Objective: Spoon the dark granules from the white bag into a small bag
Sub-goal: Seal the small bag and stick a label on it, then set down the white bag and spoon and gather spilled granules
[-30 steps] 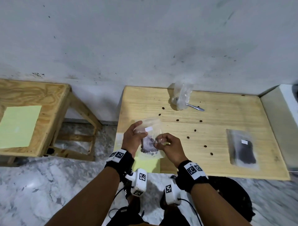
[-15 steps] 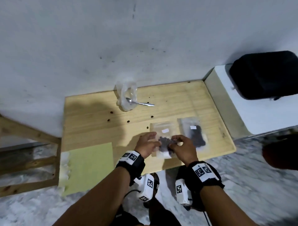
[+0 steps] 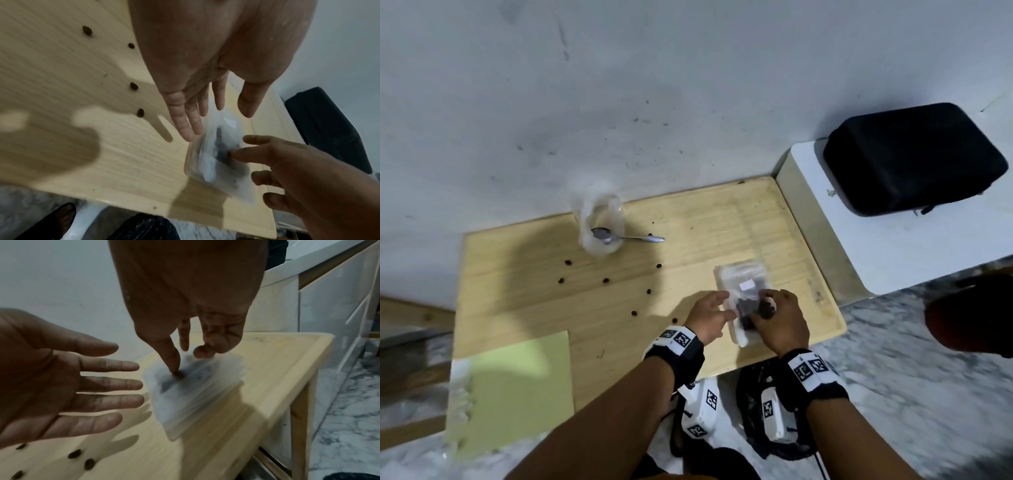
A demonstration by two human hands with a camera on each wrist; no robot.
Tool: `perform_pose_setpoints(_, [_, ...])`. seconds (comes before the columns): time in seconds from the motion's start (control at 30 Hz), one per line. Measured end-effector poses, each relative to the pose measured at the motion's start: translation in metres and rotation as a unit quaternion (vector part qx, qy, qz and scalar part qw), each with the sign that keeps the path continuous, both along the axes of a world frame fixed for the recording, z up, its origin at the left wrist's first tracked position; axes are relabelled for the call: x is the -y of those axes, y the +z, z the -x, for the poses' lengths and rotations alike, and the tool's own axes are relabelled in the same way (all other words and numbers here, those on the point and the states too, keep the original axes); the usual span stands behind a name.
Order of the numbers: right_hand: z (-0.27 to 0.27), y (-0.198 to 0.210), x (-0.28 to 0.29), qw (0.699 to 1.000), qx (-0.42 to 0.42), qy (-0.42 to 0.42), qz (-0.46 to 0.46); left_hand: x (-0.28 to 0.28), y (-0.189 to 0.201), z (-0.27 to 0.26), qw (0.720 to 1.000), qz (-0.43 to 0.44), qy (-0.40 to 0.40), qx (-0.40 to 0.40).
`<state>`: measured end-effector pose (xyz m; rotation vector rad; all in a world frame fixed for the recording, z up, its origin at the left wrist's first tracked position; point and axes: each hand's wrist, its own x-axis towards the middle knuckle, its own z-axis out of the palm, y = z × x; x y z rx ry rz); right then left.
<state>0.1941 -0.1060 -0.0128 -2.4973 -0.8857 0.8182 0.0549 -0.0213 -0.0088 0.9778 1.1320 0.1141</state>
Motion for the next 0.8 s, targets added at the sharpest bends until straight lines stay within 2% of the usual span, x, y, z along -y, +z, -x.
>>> perform_pose_setpoints(0.1, [0.012,0.013,-0.019,0.997,0.047,-0.001,-0.065,-0.016,0.007,0.019,0.998,-0.024,0.059,0.003])
perform_pose_setpoints(0.17, [0.024,0.019,-0.041,0.994,0.016,0.013,-0.105,-0.034,0.011,0.040,0.990,-0.083,0.111,-0.004])
perform_pose_setpoints(0.27, [0.046,0.020,-0.082,0.988,-0.042,0.048,-0.137,-0.072,0.019,0.080,0.961,-0.189,0.195,-0.051])
perform_pose_setpoints(0.37, [0.073,0.018,-0.128,0.987,-0.058,0.090,-0.119,-0.112,0.028,0.125,0.924,-0.248,0.270,-0.112])
perform_pose_setpoints(0.43, [0.087,0.016,-0.152,0.987,-0.069,0.113,-0.093,-0.134,0.030,0.150,0.909,-0.262,0.297,-0.128])
perform_pose_setpoints(0.5, [0.099,0.011,-0.177,0.987,-0.060,0.137,-0.066,-0.155,0.028,0.173,0.908,-0.276,0.282,-0.143])
perform_pose_setpoints(0.7, [0.124,-0.005,-0.233,0.981,-0.016,0.195,-0.010,-0.200,0.018,0.197,0.957,-0.235,0.121,-0.122])
perform_pose_setpoints(0.8, [0.132,-0.011,-0.251,0.979,0.005,0.205,0.009,-0.215,0.017,0.194,0.966,-0.228,0.072,-0.102])
